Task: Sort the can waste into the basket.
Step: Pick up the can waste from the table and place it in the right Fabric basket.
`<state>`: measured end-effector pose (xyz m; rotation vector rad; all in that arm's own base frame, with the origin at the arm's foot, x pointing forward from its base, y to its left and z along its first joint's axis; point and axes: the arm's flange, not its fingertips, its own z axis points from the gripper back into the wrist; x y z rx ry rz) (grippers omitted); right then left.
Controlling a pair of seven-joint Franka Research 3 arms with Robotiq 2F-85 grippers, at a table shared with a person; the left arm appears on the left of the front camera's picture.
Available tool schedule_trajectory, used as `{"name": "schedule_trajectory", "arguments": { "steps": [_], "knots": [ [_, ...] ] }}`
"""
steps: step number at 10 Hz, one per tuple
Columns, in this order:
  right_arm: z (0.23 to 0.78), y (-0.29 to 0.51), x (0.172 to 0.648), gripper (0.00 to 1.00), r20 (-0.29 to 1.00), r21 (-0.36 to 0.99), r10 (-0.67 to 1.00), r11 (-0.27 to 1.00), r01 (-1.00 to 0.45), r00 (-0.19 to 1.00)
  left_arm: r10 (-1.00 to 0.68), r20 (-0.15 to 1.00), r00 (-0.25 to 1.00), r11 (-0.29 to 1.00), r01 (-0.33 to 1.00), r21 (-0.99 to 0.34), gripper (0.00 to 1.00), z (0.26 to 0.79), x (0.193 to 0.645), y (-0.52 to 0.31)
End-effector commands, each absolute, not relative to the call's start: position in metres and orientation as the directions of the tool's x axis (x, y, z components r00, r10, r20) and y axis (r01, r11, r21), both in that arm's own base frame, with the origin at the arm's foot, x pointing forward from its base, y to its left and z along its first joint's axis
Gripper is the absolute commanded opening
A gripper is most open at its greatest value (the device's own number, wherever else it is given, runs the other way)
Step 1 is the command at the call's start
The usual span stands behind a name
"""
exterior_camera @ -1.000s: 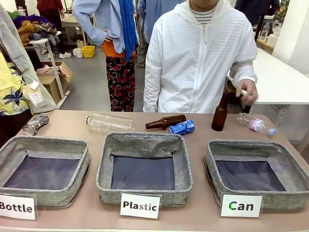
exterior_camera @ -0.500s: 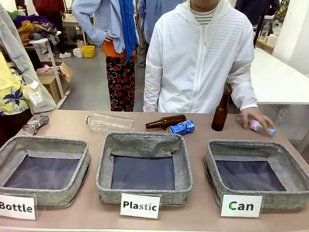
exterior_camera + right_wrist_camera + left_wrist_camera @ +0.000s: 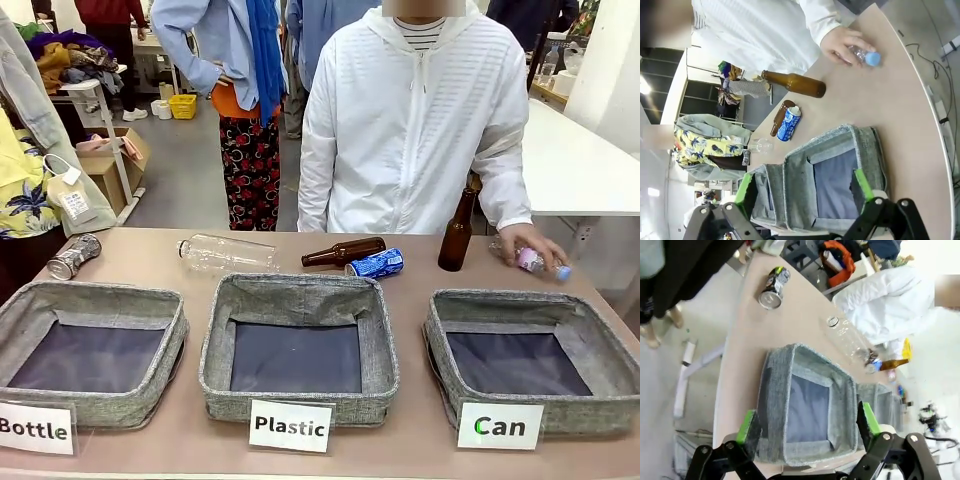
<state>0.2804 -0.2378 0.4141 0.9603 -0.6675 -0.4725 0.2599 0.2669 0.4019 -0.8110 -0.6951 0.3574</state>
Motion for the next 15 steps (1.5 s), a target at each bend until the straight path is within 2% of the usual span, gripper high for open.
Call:
{"name": "schedule_trajectory", "arguments": {
  "steps": [1, 4, 5, 6, 8, 9, 10, 12, 13, 15],
  "knots": [
    [0.416, -0.241, 0.283, 1.00, 0.334, 0.858, -0.628, 0.511, 0.049, 0.703, 0.374, 0.545, 0.751, 0.810, 0.022, -0.586, 1.00, 0.448, 0.289, 0.211],
    [0.416, -0.241, 0.283, 1.00, 0.334, 0.858, -0.628, 0.511, 0.049, 0.703, 0.185, 0.570, 0.801, 0.922, 0.059, -0.383, 1.00, 0.510, 0.390, 0.153],
    [0.416, -0.241, 0.283, 1.00, 0.334, 0.858, -0.628, 0.511, 0.049, 0.703, 0.115, 0.558, 0.822, 0.942, 0.088, -0.323, 1.00, 0.517, 0.425, 0.136],
    [0.416, -0.241, 0.283, 1.00, 0.334, 0.858, -0.628, 0.511, 0.049, 0.703, 0.124, 0.542, 0.831, 0.971, 0.010, -0.238, 1.00, 0.515, 0.458, 0.126],
    [0.416, -0.241, 0.283, 1.00, 0.334, 0.858, -0.628, 0.511, 0.049, 0.703, -0.091, 0.527, 0.845, 0.995, 0.100, 0.011, 1.00, 0.506, 0.489, 0.111],
    [0.416, -0.241, 0.283, 1.00, 0.334, 0.858, -0.628, 0.511, 0.049, 0.703, -0.071, 0.466, 0.882, 0.994, 0.100, -0.037, 1.00, 0.506, 0.498, 0.106],
    [0.416, -0.241, 0.283, 1.00, 0.334, 0.858, -0.628, 0.511, 0.049, 0.703, -0.020, 0.558, 0.829, 0.989, 0.097, -0.108, 1.00, 0.500, 0.485, 0.106],
    [0.416, -0.241, 0.283, 1.00, 0.334, 0.858, -0.628, 0.511, 0.049, 0.703, -0.020, 0.558, 0.829, 0.989, 0.097, -0.108, 1.00, 0.500, 0.485, 0.106],
    [0.416, -0.241, 0.283, 1.00, 0.334, 0.858, -0.628, 0.511, 0.049, 0.703, -0.053, 0.528, 0.848, 0.994, 0.098, -0.057, 1.00, 0.493, 0.499, 0.107],
    [0.416, -0.241, 0.283, 1.00, 0.334, 0.858, -0.628, 0.511, 0.049, 0.703, -0.111, 0.490, 0.865, 0.984, 0.165, -0.069, 1.00, 0.481, 0.522, 0.112]
  ]
}}
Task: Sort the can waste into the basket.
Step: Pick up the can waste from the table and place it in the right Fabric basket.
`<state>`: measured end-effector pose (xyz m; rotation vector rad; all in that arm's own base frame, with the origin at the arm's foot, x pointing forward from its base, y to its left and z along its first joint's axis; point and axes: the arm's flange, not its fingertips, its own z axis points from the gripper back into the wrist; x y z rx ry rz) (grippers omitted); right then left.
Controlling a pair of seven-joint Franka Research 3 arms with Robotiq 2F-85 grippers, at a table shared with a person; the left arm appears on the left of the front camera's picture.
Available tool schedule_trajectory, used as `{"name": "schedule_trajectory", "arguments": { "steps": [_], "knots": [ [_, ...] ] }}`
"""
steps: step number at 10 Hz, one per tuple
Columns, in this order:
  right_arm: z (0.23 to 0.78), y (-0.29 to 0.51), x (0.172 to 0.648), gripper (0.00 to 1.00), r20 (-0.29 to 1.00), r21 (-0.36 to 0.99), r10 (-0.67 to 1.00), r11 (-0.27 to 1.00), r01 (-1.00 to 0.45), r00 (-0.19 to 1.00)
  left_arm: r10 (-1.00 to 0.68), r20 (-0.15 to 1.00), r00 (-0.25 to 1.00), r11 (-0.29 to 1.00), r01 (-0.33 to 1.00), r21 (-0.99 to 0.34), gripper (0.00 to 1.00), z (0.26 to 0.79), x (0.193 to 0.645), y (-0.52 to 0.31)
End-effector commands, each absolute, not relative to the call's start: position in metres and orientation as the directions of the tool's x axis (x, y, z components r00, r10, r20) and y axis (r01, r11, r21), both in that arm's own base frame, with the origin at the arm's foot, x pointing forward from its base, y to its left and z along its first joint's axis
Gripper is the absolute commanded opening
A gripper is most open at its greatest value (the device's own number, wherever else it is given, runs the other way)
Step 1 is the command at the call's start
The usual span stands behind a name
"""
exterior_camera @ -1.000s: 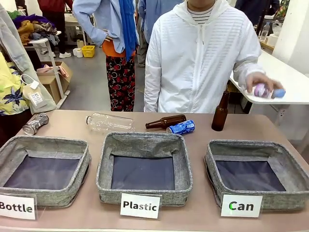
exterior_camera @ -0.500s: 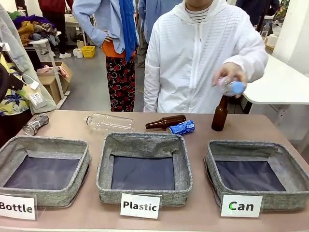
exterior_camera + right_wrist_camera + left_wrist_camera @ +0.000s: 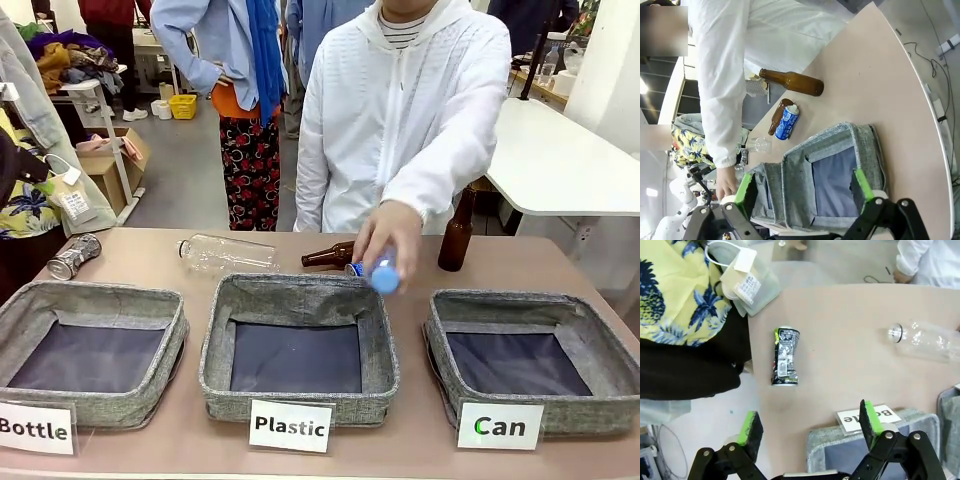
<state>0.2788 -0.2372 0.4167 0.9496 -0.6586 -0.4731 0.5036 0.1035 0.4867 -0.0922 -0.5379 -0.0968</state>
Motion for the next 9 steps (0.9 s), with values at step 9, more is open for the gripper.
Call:
{"name": "schedule_trajectory", "arguments": {
  "steps": [9],
  "knots": [
    [0.416, -0.241, 0.283, 1.00, 0.334, 0.858, -0.628, 0.511, 0.049, 0.703, -0.059, 0.185, 0.981, 0.996, 0.071, -0.056, 1.00, 0.346, 0.650, 0.117]
  ]
}}
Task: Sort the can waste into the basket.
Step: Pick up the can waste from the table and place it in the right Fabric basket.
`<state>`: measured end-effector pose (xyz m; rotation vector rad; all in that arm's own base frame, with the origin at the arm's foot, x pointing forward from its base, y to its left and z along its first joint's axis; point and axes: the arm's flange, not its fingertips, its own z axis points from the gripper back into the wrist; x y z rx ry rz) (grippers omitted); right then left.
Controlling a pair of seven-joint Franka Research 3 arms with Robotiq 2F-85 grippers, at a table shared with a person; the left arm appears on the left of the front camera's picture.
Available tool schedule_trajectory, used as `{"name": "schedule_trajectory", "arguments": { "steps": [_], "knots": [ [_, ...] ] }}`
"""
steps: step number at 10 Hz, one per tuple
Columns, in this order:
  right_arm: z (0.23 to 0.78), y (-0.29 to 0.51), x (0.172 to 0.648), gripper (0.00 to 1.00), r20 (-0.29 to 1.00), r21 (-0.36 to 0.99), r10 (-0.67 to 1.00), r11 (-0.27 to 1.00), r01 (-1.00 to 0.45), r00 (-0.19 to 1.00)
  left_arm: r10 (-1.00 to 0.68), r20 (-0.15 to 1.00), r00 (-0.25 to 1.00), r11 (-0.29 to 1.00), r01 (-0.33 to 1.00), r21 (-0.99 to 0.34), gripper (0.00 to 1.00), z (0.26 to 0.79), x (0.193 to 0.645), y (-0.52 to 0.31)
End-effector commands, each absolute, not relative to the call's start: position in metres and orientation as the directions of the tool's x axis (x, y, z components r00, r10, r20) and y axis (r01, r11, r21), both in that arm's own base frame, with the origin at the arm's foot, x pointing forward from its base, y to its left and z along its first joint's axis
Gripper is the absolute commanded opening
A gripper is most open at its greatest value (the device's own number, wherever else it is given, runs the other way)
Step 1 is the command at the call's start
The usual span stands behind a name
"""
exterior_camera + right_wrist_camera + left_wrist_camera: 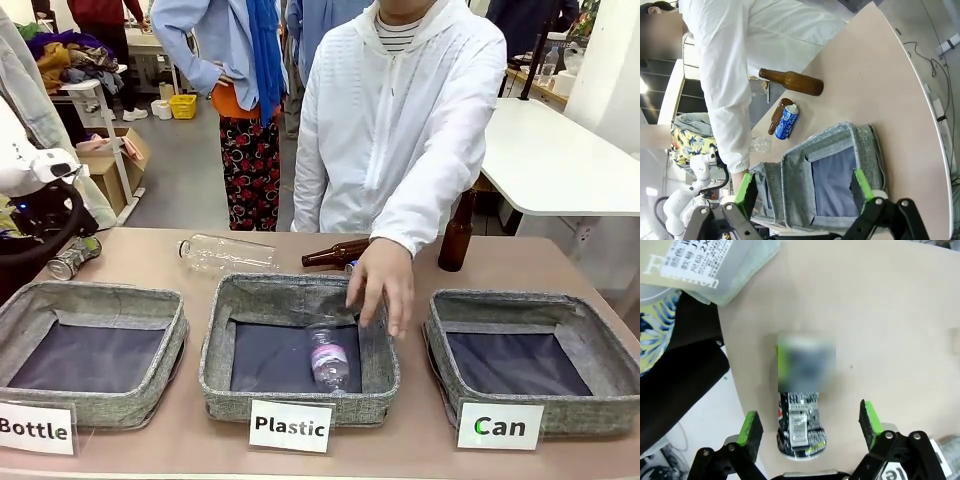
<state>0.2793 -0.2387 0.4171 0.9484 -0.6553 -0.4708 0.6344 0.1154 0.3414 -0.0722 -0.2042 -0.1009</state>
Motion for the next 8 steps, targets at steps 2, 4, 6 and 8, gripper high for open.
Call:
{"name": "schedule_trajectory", "arguments": {
  "steps": [2, 4, 6, 8],
  "knots": [
    [0.416, -0.241, 0.283, 1.00, 0.334, 0.858, -0.628, 0.511, 0.049, 0.703, -0.074, 0.131, 0.989, 0.996, 0.080, -0.041, 1.00, 0.331, 0.661, 0.117],
    [0.416, -0.241, 0.283, 1.00, 0.334, 0.858, -0.628, 0.511, 0.049, 0.703, -0.079, 0.120, 0.990, 0.997, 0.081, -0.015, 1.00, 0.327, 0.666, 0.115],
    [0.416, -0.241, 0.283, 1.00, 0.334, 0.858, -0.628, 0.511, 0.049, 0.703, -0.073, 0.096, 0.993, 0.997, 0.073, -0.001, 0.56, 0.325, 0.669, 0.115],
    [0.416, -0.241, 0.283, 1.00, 0.334, 0.858, -0.628, 0.511, 0.049, 0.703, -0.083, 0.064, 0.994, 0.996, 0.083, 0.013, 0.00, 0.321, 0.671, 0.115]
  ]
}}
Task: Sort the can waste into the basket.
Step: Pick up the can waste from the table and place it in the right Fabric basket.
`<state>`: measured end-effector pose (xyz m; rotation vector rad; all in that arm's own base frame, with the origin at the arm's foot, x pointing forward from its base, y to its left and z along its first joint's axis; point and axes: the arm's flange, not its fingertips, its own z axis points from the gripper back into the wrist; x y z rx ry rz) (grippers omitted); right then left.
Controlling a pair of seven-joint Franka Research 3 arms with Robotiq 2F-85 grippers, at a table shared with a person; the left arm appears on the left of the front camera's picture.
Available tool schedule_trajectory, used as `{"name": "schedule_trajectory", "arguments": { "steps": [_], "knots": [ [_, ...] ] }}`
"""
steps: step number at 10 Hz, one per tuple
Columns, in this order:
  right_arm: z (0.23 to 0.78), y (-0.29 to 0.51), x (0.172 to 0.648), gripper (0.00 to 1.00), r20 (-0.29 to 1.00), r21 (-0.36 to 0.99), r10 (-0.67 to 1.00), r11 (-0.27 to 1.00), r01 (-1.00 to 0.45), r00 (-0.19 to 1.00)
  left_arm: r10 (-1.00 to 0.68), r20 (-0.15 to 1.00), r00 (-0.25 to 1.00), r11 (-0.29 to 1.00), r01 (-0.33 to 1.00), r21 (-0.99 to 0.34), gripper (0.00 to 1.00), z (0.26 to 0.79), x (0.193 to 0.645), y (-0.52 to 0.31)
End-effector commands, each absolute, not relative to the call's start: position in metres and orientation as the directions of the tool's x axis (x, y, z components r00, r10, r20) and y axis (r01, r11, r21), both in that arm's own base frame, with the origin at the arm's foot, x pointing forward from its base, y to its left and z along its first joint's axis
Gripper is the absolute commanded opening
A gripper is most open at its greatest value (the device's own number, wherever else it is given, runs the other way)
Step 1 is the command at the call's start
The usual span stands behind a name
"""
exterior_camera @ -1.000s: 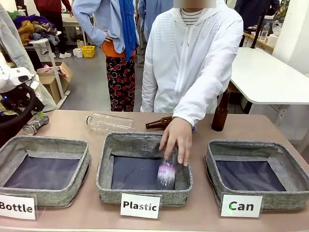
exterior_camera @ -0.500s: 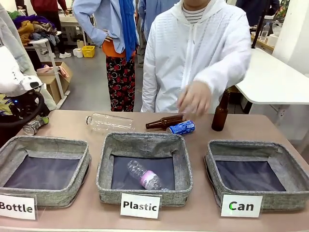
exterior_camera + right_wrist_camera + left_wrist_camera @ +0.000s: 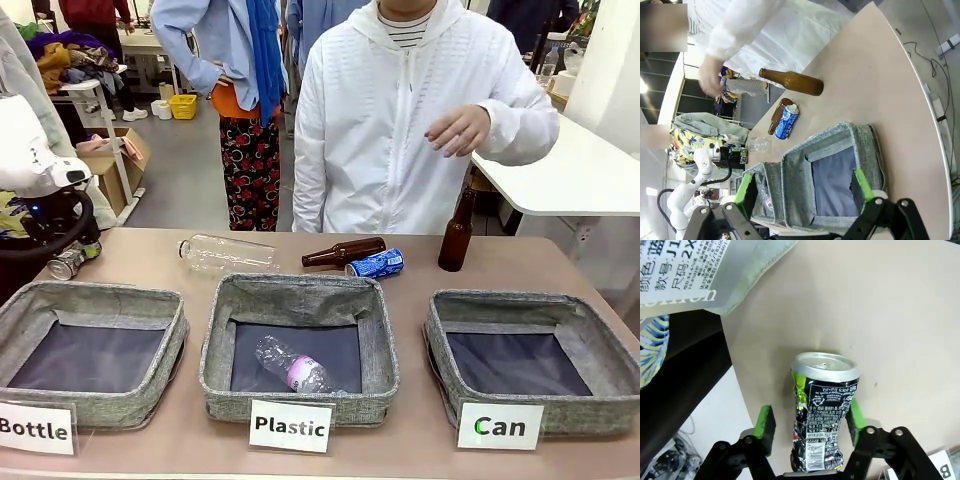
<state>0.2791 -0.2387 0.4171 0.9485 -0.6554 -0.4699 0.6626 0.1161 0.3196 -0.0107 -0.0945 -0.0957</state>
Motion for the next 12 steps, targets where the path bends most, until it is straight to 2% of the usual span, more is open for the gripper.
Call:
{"name": "schedule_trajectory", "arguments": {
  "steps": [1, 2, 3, 4, 5, 7, 10, 12],
  "knots": [
    [0.416, -0.241, 0.283, 1.00, 0.334, 0.858, -0.628, 0.511, 0.049, 0.703, -0.078, 0.056, 0.995, 0.997, 0.077, 0.028, 0.00, 0.319, 0.672, 0.117],
    [0.416, -0.241, 0.283, 1.00, 0.334, 0.858, -0.628, 0.511, 0.049, 0.703, -0.072, 0.050, 0.996, 0.997, 0.070, 0.028, 0.00, 0.318, 0.672, 0.119],
    [0.416, -0.241, 0.283, 1.00, 0.334, 0.858, -0.628, 0.511, 0.049, 0.703, -0.068, 0.048, 0.996, 0.997, 0.067, 0.024, 0.13, 0.318, 0.671, 0.121],
    [0.416, -0.241, 0.283, 1.00, 0.334, 0.858, -0.628, 0.511, 0.049, 0.703, -0.072, 0.048, 0.996, 0.997, 0.071, 0.022, 0.04, 0.318, 0.670, 0.121],
    [0.416, -0.241, 0.283, 1.00, 0.334, 0.858, -0.628, 0.511, 0.049, 0.703, -0.079, 0.051, 0.996, 0.997, 0.078, 0.018, 0.00, 0.319, 0.669, 0.121],
    [0.416, -0.241, 0.283, 1.00, 0.334, 0.858, -0.628, 0.511, 0.049, 0.703, -0.125, 0.102, 0.987, 0.992, 0.122, 0.033, 0.00, 0.336, 0.659, 0.119],
    [0.416, -0.241, 0.283, 1.00, 0.334, 0.858, -0.628, 0.511, 0.049, 0.703, -0.444, 0.235, 0.865, 0.893, 0.449, 0.032, 0.00, 0.417, 0.591, 0.088],
    [0.416, -0.241, 0.283, 1.00, 0.334, 0.858, -0.628, 0.511, 0.049, 0.703, -0.710, 0.242, 0.662, 0.690, 0.722, 0.049, 0.00, 0.460, 0.528, 0.064]
  ]
}}
